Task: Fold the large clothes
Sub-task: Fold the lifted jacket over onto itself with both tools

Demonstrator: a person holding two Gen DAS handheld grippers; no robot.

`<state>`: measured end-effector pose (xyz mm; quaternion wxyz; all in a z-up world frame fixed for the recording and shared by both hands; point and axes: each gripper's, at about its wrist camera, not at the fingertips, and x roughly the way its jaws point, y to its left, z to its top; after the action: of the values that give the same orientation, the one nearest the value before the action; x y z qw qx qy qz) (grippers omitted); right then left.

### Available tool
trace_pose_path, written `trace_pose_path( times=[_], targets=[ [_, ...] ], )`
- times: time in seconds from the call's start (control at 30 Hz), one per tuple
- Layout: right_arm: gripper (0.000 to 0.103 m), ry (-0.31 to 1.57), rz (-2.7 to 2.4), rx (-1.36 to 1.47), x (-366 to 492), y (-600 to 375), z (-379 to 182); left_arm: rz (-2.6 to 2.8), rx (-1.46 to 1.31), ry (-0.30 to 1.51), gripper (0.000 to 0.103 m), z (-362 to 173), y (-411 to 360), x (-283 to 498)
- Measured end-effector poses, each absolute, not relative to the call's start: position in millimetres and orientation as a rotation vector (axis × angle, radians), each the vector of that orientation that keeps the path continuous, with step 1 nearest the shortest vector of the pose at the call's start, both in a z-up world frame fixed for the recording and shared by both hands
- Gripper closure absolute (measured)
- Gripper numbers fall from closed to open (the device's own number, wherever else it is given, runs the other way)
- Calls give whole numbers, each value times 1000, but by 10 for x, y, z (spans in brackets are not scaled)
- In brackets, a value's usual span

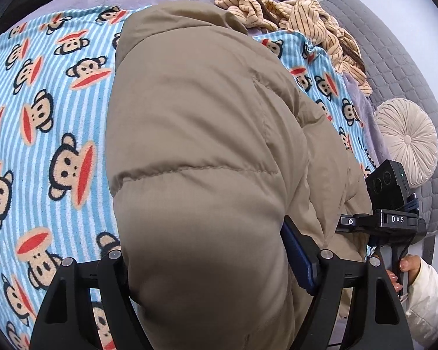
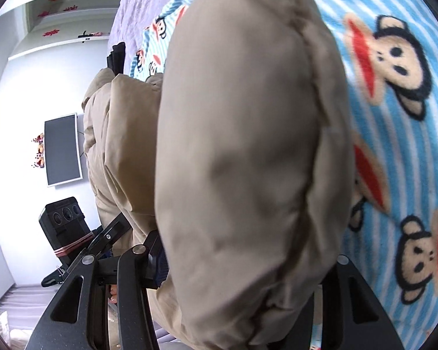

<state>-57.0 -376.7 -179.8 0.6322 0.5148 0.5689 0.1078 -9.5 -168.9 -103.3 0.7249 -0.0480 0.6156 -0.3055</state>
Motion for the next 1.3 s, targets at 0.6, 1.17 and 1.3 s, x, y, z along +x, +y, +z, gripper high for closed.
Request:
trace_pose_path(
  times=[0.6, 1.17, 1.3],
  targets=[
    [50, 1253, 289, 1139, 259, -2223, -1717, -599, -105, 1296, 23, -939, 617, 1078],
    [48, 1367, 141, 894, 1026, -1716, -1695, -433, -86, 1294, 20, -1457, 1077, 1455],
    [48, 1284, -30, 590, 866, -1717, -1151, -429, -78, 1289, 20, -1441, 1049, 1432]
  ],
)
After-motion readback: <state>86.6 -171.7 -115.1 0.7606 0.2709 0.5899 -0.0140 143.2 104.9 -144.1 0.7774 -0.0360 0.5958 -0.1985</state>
